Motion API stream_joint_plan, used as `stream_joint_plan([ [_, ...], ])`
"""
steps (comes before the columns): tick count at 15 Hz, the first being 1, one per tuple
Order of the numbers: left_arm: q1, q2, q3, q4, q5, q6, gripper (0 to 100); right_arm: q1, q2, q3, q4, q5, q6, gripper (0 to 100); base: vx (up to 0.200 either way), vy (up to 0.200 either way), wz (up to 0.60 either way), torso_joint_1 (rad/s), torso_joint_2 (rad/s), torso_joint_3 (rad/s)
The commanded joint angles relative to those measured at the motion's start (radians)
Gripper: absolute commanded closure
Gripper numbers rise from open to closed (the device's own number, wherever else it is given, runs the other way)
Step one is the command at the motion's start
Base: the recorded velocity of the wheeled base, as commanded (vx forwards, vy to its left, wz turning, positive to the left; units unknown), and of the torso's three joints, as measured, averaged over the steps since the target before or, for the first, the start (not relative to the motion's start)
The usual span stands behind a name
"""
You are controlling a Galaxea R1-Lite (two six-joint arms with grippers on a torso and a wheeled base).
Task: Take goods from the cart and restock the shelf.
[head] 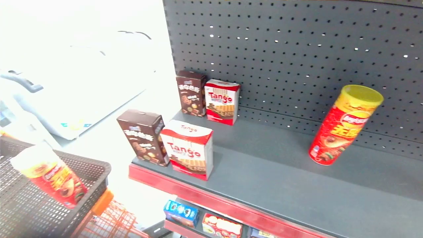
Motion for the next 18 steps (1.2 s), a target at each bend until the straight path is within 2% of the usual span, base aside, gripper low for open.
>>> stream_joint_plan([
  [1, 0.0, 0.001, 0.0, 0.0, 0.0, -0.001, 0, 0.0, 0.0, 0.0, -0.002, 0.0, 0.0, 0, 0.0, 0.0, 0.0, 0.0, 0.0, 0.0],
  [12, 0.002, 0.001, -0.004, 0.006, 0.008, 0.002, 0, 0.0, 0.0, 0.0, -0.002, 0.0, -0.001, 0, 0.0, 0.0, 0.0, 0.0, 0.0, 0.0],
  [13, 0.002, 0.004, -0.009, 0.006, 0.011, 0.012, 0, 0.0, 0.0, 0.0, -0.002, 0.0, -0.001, 0, 0.0, 0.0, 0.0, 0.0, 0.0, 0.0],
  [14, 0.002, 0.009, -0.027, 0.009, 0.011, 0.039, 0, 0.0, 0.0, 0.0, -0.002, 0.0, -0.001, 0, 0.0, 0.0, 0.0, 0.0, 0.0, 0.0],
  [15, 0.002, 0.088, -0.119, 0.053, 0.025, 0.091, 0, 0.0, 0.0, 0.0, -0.002, 0.0, 0.0, 0, 0.0, 0.0, 0.0, 0.0, 0.0, 0.0],
  [17, -0.007, 0.256, -0.244, 0.121, 0.091, 0.088, 0, 0.0, 0.0, 0.0, -0.002, 0.0, -0.001, 0, 0.0, 0.0, 0.0, 0.0, 0.0, 0.0],
  [18, -0.007, 0.269, -0.251, 0.119, 0.091, 0.088, 0, 0.0, 0.0, 0.0, -0.002, 0.0, -0.001, 0, 0.0, 0.0, 0.0, 0.0, 0.0, 0.0],
])
